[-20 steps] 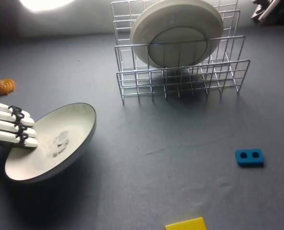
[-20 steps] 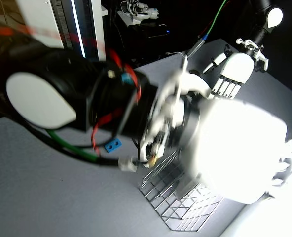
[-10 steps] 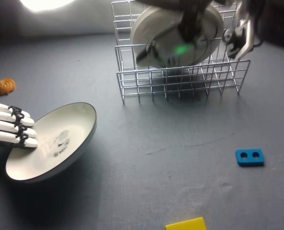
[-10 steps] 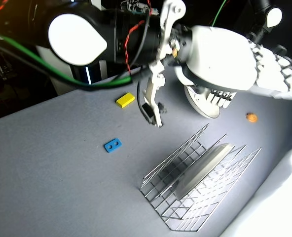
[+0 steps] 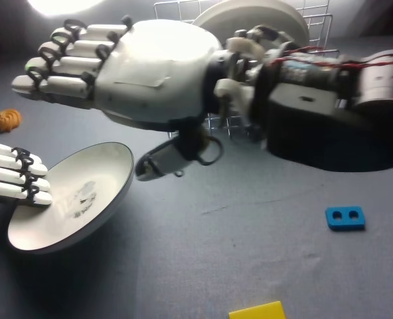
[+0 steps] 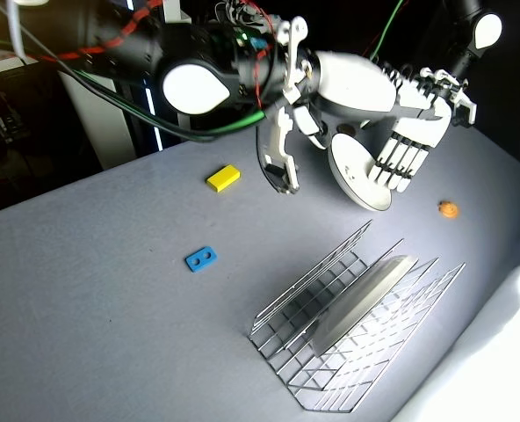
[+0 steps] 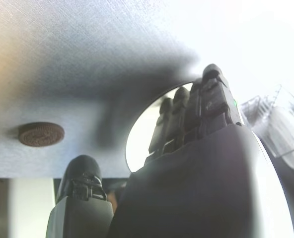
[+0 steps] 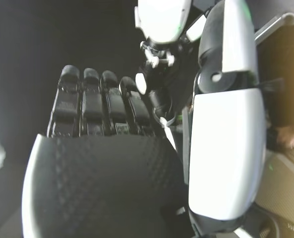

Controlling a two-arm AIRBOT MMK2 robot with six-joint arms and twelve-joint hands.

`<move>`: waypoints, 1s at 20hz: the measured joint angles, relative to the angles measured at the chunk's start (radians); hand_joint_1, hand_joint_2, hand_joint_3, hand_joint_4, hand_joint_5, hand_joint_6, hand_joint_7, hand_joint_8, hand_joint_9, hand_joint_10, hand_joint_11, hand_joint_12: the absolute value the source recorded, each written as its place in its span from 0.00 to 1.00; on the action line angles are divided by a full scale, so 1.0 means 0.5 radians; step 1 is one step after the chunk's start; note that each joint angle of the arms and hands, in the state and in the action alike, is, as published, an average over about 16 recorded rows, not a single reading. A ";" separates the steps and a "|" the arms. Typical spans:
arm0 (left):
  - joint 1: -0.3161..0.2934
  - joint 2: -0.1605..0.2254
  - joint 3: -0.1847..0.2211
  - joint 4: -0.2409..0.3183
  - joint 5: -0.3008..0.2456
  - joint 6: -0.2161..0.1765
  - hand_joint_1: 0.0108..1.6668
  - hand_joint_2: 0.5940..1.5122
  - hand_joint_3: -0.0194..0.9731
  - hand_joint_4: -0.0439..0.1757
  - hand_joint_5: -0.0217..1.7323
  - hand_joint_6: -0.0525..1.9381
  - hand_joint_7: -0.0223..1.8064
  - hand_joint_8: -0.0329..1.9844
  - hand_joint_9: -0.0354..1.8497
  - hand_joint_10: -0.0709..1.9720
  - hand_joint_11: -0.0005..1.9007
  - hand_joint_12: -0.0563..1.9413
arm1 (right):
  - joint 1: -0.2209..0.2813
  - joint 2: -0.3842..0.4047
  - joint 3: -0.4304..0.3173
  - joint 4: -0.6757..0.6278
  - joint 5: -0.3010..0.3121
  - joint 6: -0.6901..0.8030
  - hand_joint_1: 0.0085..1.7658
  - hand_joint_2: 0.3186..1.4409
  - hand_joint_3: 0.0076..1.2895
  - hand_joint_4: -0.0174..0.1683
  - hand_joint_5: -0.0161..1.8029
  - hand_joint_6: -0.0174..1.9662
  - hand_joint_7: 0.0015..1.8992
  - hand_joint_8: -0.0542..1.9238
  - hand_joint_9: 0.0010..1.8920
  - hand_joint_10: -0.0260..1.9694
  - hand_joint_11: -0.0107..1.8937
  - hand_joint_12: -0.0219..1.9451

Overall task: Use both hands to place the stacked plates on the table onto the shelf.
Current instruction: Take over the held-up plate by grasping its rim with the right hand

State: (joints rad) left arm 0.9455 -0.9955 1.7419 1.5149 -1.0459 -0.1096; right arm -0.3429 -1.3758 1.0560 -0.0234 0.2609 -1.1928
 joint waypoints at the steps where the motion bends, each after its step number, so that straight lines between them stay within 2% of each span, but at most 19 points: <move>1: 0.000 0.000 0.000 0.000 0.000 0.000 0.00 0.62 0.03 0.20 0.03 0.03 0.02 0.01 0.01 0.02 0.01 0.03 | -0.023 -0.043 0.025 0.031 -0.007 -0.034 0.65 0.50 0.01 0.12 0.02 0.03 0.01 0.03 0.01 0.02 0.02 0.02; 13: 0.002 0.000 0.000 0.004 -0.002 0.000 0.00 0.62 0.04 0.19 0.03 0.03 0.02 0.02 0.01 0.02 0.01 0.03 | -0.230 -0.425 0.355 0.115 -0.131 -0.124 0.63 0.54 0.01 0.11 0.02 0.03 0.01 0.03 0.01 0.02 0.02 0.16; 20: 0.002 -0.008 0.006 0.008 -0.002 -0.003 0.00 0.62 0.03 0.19 0.02 0.03 0.02 0.02 0.01 0.02 0.01 0.03 | -0.269 -0.599 0.540 0.115 -0.131 -0.149 0.62 0.56 0.01 0.11 0.05 0.03 0.04 0.03 0.04 0.03 0.01 0.29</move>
State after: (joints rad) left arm 0.9464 -0.9996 1.7451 1.5187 -1.0470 -0.1112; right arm -0.4773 -1.6753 1.3263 0.0341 0.1955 -1.2672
